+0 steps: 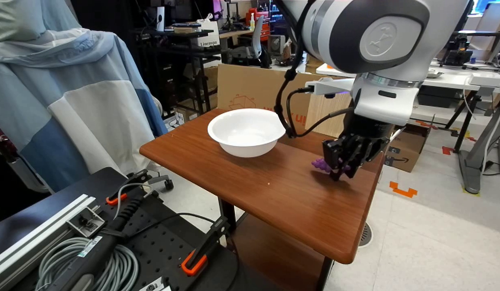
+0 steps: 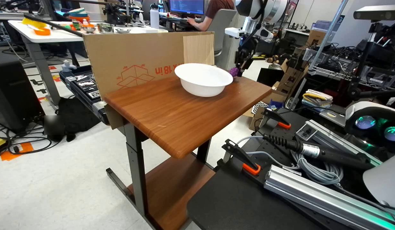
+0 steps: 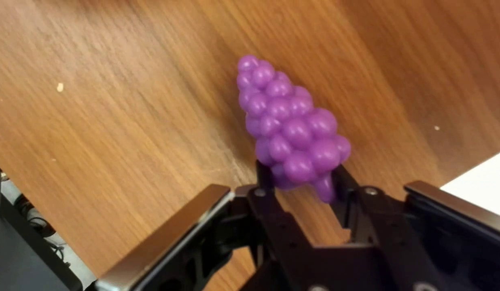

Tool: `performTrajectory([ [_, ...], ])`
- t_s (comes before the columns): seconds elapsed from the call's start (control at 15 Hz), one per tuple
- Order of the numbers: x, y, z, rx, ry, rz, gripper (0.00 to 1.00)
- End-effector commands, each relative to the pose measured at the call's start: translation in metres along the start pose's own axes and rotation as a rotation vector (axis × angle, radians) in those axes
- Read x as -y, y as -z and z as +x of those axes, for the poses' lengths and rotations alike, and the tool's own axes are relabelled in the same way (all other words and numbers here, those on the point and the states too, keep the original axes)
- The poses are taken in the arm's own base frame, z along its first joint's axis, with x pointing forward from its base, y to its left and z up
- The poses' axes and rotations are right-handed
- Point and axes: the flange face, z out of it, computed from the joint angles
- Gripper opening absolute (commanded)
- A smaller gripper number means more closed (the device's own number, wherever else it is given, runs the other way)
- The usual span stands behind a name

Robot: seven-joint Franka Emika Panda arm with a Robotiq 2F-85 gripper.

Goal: Place the grapes inside the white basin

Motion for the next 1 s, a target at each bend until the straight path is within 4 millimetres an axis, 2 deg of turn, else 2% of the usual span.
performTrajectory([
  [0.0, 0.006, 0.023, -0.001, 0.050, -0.020, 0.050, 0.12],
  [0.07, 0.005, 0.031, -0.002, 0.063, -0.022, 0.056, 0.12],
  [0.27, -0.012, 0.073, -0.020, 0.100, 0.015, 0.112, 0.12],
  [0.33, -0.019, 0.089, -0.029, 0.114, 0.037, 0.133, 0.12],
  [0.4, -0.032, 0.108, -0.046, 0.133, 0.082, 0.160, 0.12],
  [0.53, -0.044, 0.127, -0.066, 0.157, 0.125, 0.180, 0.12],
  [0.73, -0.059, 0.136, -0.108, 0.190, 0.182, 0.183, 0.12],
  [0.93, -0.067, 0.119, -0.139, 0.210, 0.195, 0.147, 0.12],
])
